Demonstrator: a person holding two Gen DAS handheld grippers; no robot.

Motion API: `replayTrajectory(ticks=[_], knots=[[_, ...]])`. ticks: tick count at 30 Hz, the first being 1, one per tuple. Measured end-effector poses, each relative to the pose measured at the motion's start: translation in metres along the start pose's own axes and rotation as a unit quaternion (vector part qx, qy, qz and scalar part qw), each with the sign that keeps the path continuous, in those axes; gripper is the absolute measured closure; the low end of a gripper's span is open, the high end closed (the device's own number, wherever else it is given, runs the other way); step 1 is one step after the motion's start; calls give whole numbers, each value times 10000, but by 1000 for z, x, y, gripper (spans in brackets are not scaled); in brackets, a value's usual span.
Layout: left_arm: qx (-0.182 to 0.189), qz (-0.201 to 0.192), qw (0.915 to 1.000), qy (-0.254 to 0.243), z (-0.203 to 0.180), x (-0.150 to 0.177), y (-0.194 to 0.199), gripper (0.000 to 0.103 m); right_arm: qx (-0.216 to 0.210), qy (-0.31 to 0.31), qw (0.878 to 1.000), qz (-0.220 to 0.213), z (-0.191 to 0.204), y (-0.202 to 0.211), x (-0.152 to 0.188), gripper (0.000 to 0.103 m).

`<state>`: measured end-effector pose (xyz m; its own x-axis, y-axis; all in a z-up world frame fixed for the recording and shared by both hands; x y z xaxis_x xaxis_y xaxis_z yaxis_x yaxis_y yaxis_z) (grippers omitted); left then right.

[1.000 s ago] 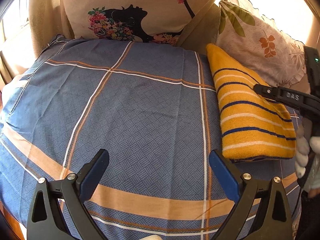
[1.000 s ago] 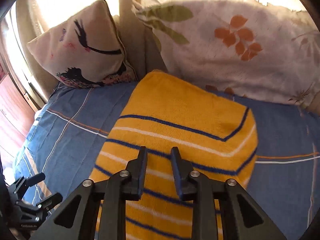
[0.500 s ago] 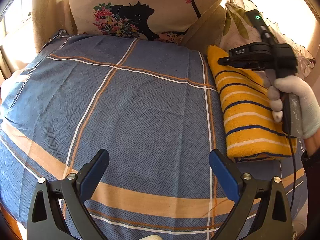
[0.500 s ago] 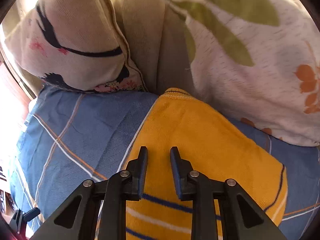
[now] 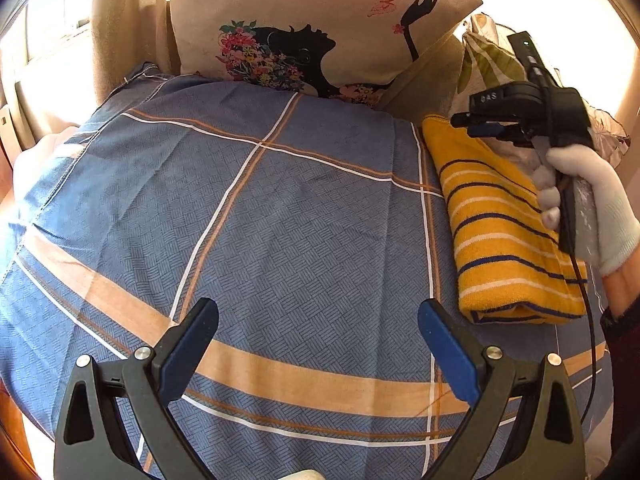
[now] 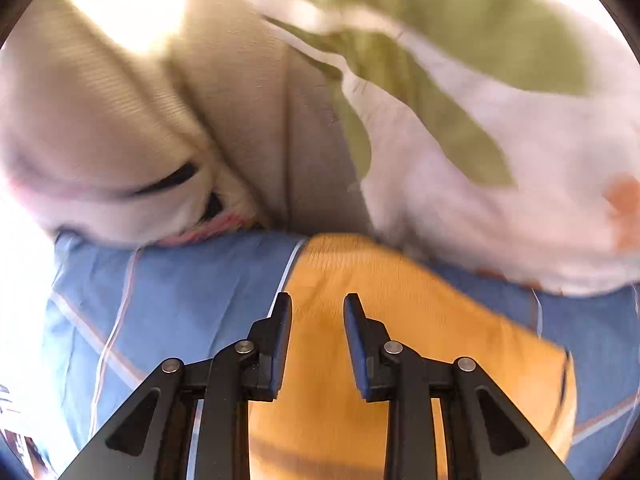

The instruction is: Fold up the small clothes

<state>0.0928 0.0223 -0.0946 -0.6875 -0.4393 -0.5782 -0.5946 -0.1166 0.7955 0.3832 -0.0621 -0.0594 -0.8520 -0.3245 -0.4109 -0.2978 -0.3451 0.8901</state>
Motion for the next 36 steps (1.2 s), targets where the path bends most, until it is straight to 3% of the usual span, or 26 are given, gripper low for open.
replayTrajectory(ticks=[6,9,11,16,26,36], knots=[[60,-44,9998,-191,-15,10,10,3,30,351,9993,-77,7,47,97,63],[19,-74,9995,-293,-21,15,15,3,166,587,9971,-445,9,78,135,50],[-15,-90,9993,-358,-25,18,18,3,43,658,9969,-418,16,89,165,42],[-179,-327,9973,-629,-39,22,31,3,-349,425,9980,-308,16,108,225,41],[-213,-477,9914,-1201,-80,39,41,3,-188,-721,9921,-1009,-36,159,249,34],[-189,-250,9872,-1563,-106,55,32,3,115,-821,9909,-1056,-48,157,258,31]])
Point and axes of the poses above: each gripper's, at about its wrist camera, not at the fingertips, and y roughly against the way its jaws point, z to its left, x to its underside, the point moved 9 cm from there along -y, roughly the way its jaws point
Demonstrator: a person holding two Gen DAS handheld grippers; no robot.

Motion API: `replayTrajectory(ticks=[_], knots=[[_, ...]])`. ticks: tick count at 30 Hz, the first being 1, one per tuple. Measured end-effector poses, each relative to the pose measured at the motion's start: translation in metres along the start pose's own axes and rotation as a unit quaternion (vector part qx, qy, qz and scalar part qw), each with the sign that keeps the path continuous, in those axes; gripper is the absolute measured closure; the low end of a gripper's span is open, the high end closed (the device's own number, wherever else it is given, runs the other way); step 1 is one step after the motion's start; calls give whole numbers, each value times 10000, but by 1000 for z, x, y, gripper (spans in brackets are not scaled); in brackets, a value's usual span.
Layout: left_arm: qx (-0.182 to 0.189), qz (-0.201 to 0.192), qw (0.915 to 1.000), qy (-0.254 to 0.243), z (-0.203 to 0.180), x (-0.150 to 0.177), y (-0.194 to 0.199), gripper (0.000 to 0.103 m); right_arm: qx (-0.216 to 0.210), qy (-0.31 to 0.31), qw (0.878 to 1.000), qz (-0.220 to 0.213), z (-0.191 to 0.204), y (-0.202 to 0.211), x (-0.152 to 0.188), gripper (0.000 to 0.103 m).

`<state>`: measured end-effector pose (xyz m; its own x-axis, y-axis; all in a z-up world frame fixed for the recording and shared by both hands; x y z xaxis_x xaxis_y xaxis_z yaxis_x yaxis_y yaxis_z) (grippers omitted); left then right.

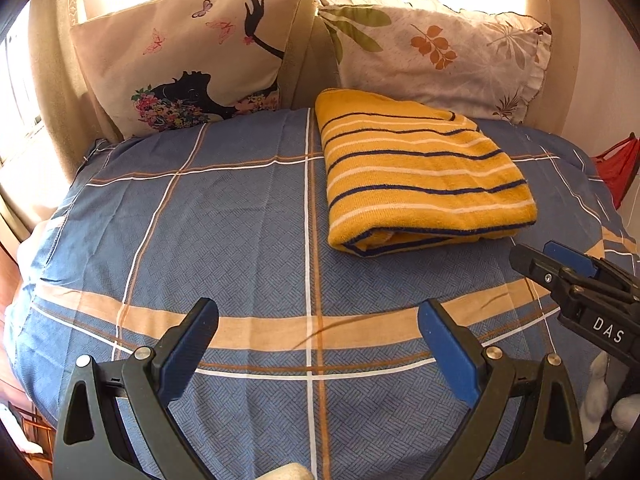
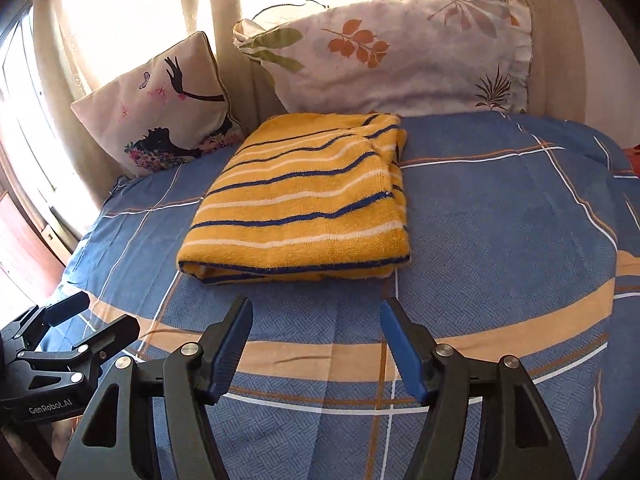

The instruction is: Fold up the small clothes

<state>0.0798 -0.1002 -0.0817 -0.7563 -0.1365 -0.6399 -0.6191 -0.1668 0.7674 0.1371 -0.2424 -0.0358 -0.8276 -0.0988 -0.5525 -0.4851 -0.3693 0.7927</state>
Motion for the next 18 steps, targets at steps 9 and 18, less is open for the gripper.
replayTrajectory(ticks=[9,18], knots=[[184,268,9995,-18,-8,6,-17,3,273,152,9995,-16,-7,-6,0,29],[327,440,9984,145,-2,9,-31,3,283,257,9992,120,1,-17,1,28]])
Point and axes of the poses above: each gripper's, at about its wrist camera, not at the fingertips, and y roughly against the way its jaws point, z to its left, x to its underside, the point moved 9 cm from there along -y, roughly the way its jaws point
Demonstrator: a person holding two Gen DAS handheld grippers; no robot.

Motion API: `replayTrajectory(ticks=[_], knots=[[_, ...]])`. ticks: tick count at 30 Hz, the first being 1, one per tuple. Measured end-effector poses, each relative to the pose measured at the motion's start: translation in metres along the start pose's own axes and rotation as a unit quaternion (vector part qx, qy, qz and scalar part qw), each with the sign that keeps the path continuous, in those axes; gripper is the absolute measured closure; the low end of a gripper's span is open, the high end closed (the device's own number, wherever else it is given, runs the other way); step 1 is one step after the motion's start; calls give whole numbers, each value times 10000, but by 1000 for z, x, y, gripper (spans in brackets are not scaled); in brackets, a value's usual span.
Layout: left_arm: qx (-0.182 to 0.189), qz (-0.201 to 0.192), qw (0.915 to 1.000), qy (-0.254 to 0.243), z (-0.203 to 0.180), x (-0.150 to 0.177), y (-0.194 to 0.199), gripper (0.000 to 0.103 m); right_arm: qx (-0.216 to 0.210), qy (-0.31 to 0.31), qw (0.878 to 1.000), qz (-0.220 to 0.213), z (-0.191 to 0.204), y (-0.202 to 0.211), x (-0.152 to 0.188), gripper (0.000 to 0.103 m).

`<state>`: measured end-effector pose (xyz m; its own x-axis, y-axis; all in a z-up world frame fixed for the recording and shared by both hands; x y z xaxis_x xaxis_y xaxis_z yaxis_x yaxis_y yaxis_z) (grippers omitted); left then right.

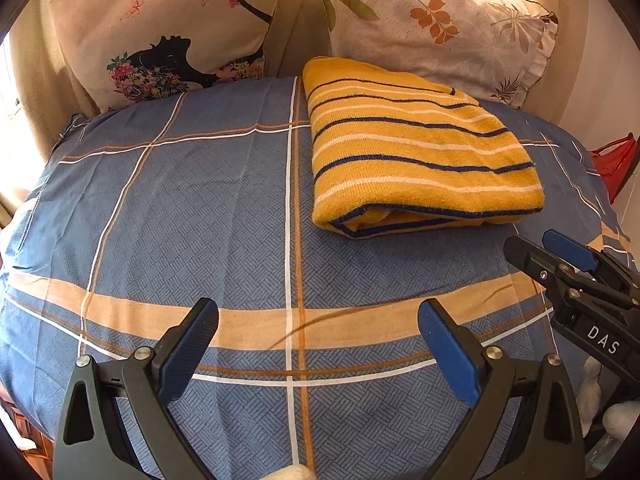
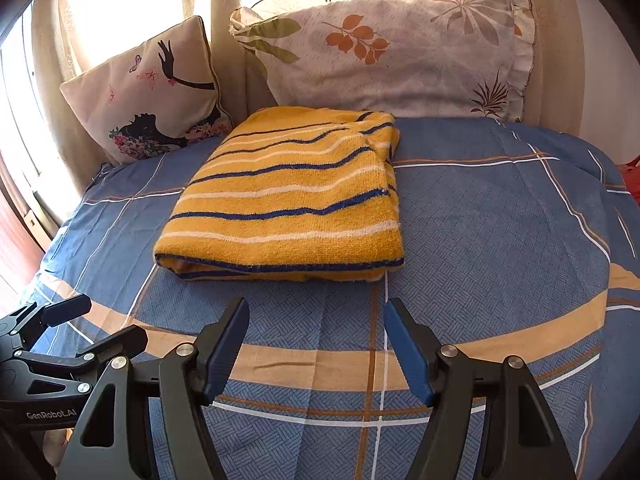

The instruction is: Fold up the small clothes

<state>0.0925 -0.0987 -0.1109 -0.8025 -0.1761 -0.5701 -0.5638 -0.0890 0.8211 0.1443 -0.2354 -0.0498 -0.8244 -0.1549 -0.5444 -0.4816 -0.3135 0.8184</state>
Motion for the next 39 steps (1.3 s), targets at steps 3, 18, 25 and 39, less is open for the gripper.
replayTrajectory(ticks=[3,18,25,39], knots=[[30,54,10000,71,5,0,-4,3,14,52,10000,48,4,-4,0,28],[181,134,9993,302,22,0,-12,3,107,259,9994,193,21,-13,0,28],[240,191,9988,381,26,1,-16,3,119,273,9992,255,24,-16,1,28],[245,237,9986,407,29,2,-20,3,102,322,9990,307,29,-21,4,27]])
Point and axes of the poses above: each gripper's, at about its wrist camera, not at the fingertips, and y roughly against the way its jaws point, z to its left, x to its underside, the point moved 9 cm from there along -y, roughly the way its jaws point
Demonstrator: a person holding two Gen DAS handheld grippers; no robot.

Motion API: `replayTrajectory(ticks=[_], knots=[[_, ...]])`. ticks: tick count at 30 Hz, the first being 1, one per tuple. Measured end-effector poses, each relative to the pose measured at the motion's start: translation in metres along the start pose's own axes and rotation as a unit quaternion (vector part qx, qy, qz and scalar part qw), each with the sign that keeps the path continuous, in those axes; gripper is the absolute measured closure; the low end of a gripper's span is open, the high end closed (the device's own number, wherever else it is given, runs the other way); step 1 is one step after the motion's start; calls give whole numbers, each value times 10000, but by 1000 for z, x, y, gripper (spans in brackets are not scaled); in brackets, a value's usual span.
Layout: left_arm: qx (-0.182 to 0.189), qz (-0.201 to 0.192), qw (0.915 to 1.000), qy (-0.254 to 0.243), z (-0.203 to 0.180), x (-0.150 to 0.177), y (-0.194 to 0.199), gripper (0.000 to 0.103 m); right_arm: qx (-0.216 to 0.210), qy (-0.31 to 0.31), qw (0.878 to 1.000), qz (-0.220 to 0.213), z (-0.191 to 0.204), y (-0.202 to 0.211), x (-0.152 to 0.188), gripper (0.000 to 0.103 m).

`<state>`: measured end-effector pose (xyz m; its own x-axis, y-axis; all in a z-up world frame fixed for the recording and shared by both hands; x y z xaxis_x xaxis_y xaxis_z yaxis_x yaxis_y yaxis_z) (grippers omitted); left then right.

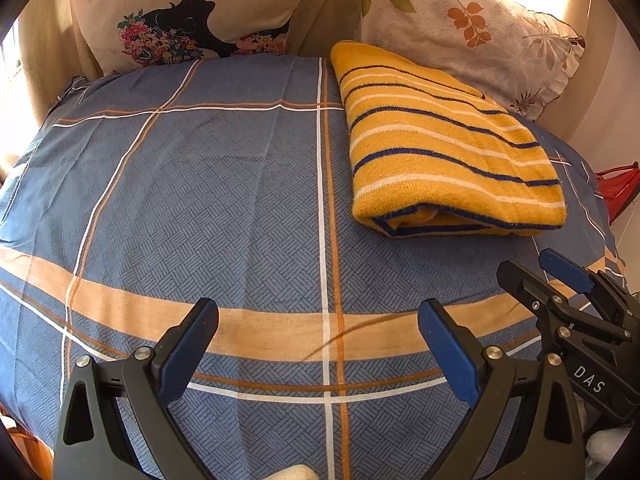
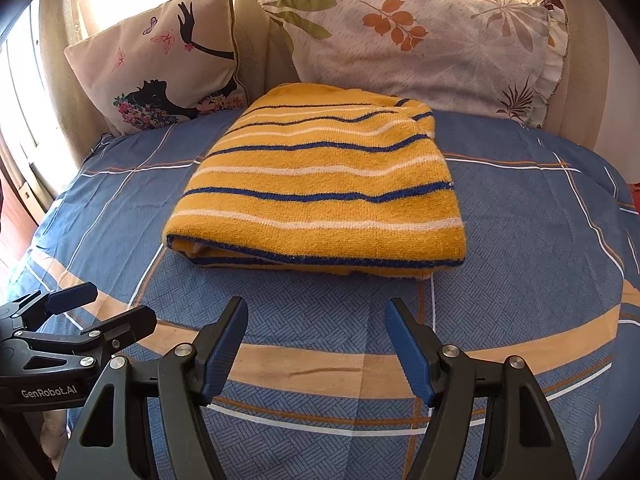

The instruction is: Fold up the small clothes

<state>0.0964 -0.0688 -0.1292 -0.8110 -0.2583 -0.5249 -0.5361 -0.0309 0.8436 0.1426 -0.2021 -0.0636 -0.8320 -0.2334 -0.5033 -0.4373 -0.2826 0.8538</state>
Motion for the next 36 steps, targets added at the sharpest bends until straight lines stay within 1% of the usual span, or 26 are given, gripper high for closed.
replayTrajectory(ticks=[36], knots=[[-23,47,10000,66,6,4,-5,3,-53,62,10000,40,9,-3,5,27]])
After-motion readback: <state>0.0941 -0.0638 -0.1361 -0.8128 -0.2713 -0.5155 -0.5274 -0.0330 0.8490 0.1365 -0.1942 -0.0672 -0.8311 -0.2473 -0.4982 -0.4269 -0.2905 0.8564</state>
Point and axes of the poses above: each gripper's, at about its wrist camera, not at the fingertips, and y roughly against the way its jaws point, z to its left, x to its underside, the point moved 9 cm from there along -y, roughly the way its jaws point
